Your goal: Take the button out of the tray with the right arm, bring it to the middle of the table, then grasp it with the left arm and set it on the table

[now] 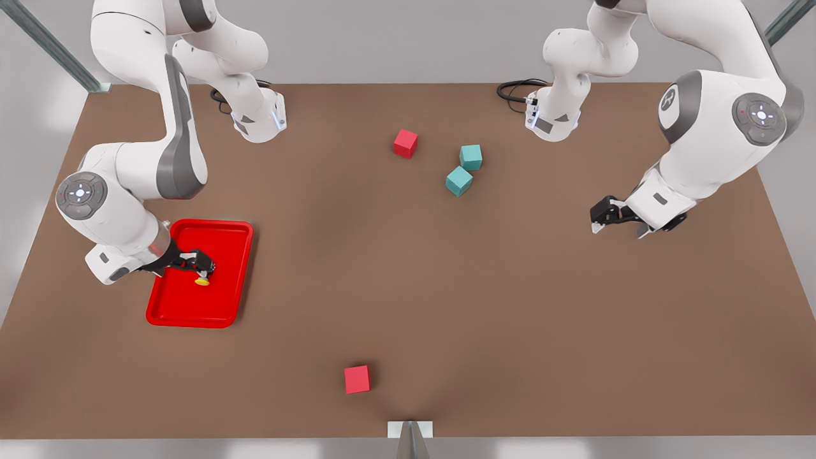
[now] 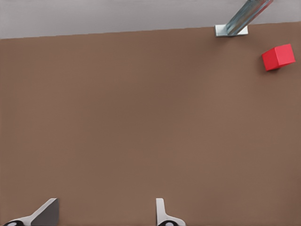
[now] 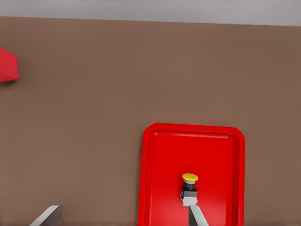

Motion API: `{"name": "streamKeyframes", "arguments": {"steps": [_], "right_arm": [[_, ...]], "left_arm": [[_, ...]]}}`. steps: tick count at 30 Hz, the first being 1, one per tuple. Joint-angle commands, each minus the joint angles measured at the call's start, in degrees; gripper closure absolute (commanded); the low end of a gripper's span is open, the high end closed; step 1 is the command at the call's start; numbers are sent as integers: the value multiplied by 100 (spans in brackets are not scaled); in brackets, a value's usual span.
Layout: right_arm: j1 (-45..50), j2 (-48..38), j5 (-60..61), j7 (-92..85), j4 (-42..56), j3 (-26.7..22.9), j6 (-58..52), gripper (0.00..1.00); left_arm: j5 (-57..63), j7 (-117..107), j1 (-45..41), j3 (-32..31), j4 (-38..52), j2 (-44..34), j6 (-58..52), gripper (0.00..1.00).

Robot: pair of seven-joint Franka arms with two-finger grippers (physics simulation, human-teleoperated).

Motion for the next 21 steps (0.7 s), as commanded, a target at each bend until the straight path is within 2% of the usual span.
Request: {"name": "streamKeyframes", "arguments": {"steps": [1, 3, 4, 5, 7, 11, 14, 15, 21], "right_arm": [[1, -6, 7, 251, -4, -1, -3, 0], [45, 64, 16, 251, 4, -1, -29, 0], [202, 64, 16, 347, -66, 16, -906, 0], [256, 64, -54, 365, -66, 16, -1224, 0], [115, 556, -10, 268, -39, 8, -1233, 0], [62, 627, -1, 330, -4, 8, -1233, 0], [-271, 697, 51, 295, -92, 8, -1163, 0], [-508, 697, 569, 374, -83, -1, -1137, 0], [-773, 934, 596, 66, -286, -1, -864, 0]], "left_arm": [[4, -57, -1, 3, 3, -10, 66, 0], [4, -57, -1, -6, 3, -2, 66, 0], [4, -57, -1, -6, 3, -2, 66, 0], [4, -57, -1, -6, 3, 7, 66, 0], [4, -57, -71, 3, 3, 130, 66, 0], [4, -48, -71, 3, 3, 271, 102, 0], [13, -48, -80, 3, 12, 385, 172, 0], [13, -48, -80, 3, 12, 385, 172, 0], [13, -48, -89, -6, 12, 429, 163, 0]]}}
